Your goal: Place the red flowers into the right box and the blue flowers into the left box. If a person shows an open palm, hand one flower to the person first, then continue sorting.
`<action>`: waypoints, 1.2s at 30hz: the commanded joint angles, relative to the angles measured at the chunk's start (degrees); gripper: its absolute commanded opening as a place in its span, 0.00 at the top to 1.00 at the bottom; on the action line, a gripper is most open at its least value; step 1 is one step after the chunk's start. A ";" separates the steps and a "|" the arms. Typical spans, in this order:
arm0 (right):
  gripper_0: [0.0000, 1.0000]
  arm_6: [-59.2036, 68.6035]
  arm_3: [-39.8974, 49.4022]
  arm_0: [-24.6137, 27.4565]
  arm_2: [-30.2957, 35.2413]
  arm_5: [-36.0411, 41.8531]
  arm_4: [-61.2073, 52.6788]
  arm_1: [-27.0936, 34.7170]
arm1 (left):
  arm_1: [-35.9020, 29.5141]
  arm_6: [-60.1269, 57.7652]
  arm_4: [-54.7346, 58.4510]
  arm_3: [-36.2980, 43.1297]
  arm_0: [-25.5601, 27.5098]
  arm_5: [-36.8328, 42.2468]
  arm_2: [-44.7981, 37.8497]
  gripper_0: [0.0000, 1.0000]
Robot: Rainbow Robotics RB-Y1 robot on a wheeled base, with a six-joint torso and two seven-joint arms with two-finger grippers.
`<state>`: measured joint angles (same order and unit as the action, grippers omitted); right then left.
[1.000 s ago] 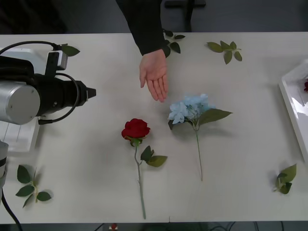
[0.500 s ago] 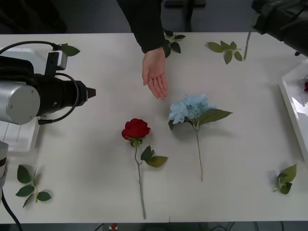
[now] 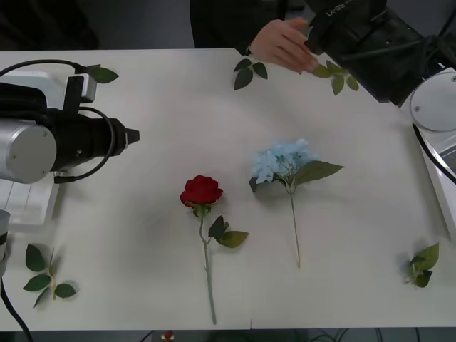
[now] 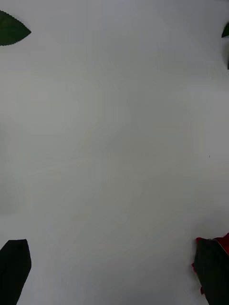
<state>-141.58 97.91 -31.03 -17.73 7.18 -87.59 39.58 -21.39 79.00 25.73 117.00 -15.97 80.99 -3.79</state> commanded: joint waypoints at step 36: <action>0.00 -1.25 2.11 -0.43 1.56 -0.42 -1.00 -0.55 | -2.08 -1.22 -0.15 1.91 0.23 -0.57 -1.66 0.00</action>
<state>-141.59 98.10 -31.03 -17.15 7.21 -88.69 39.58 -21.52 79.00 25.73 117.00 -15.97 80.99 -4.68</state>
